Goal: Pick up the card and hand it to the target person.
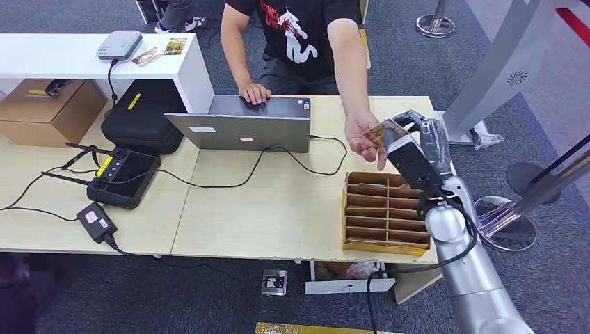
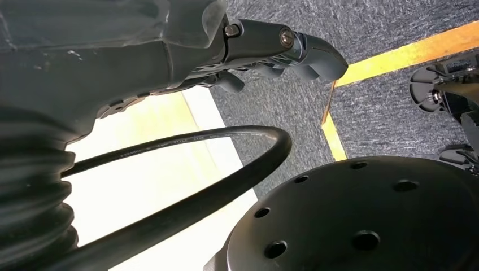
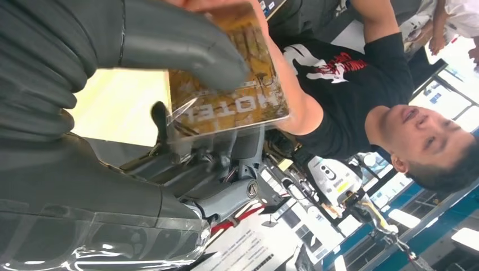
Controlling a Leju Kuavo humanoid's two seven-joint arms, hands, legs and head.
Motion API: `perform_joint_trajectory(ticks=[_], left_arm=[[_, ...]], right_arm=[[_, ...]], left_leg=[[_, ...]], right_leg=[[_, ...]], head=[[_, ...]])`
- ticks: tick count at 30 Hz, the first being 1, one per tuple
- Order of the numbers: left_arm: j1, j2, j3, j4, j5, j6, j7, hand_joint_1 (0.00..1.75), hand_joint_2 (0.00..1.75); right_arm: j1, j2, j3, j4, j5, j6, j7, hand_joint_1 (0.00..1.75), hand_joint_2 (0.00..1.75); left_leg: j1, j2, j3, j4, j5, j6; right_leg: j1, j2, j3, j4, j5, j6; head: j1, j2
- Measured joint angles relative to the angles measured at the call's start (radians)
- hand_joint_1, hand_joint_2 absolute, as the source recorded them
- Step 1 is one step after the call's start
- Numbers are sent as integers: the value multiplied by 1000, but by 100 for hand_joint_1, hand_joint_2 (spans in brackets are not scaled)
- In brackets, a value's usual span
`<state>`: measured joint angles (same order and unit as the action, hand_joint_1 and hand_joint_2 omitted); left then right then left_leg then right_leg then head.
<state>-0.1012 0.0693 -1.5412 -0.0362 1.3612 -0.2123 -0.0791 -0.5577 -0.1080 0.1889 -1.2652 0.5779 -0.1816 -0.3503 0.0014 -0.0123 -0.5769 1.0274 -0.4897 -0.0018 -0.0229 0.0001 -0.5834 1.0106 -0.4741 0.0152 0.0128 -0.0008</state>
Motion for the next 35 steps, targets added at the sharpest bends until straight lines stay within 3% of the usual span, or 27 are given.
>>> perform_joint_trajectory(ticks=[9,20,28,35], left_arm=[[1,0,0,0,12,2,0,0,175],[6,0,0,0,29,2,-3,0,175],[11,-1,0,0,49,-1,-7,0,175],[14,-2,0,0,67,-3,-14,0,175]], right_arm=[[-105,32,23,143,-2,-5,-2,0,175],[-127,38,40,195,-28,-27,-19,0,175],[-97,15,47,84,-52,-8,8,0,175],[-23,-24,45,-74,-139,90,30,0,175]], left_leg=[[0,-1,0,0,0,0],[0,-1,0,0,0,0],[0,0,0,0,0,0],[0,0,0,0,0,0]], right_leg=[[0,-1,0,0,0,0],[0,0,0,0,0,0],[0,0,-1,0,0,0],[0,0,-1,-1,0,0]], head=[[0,0],[0,0],[0,0],[0,0]])
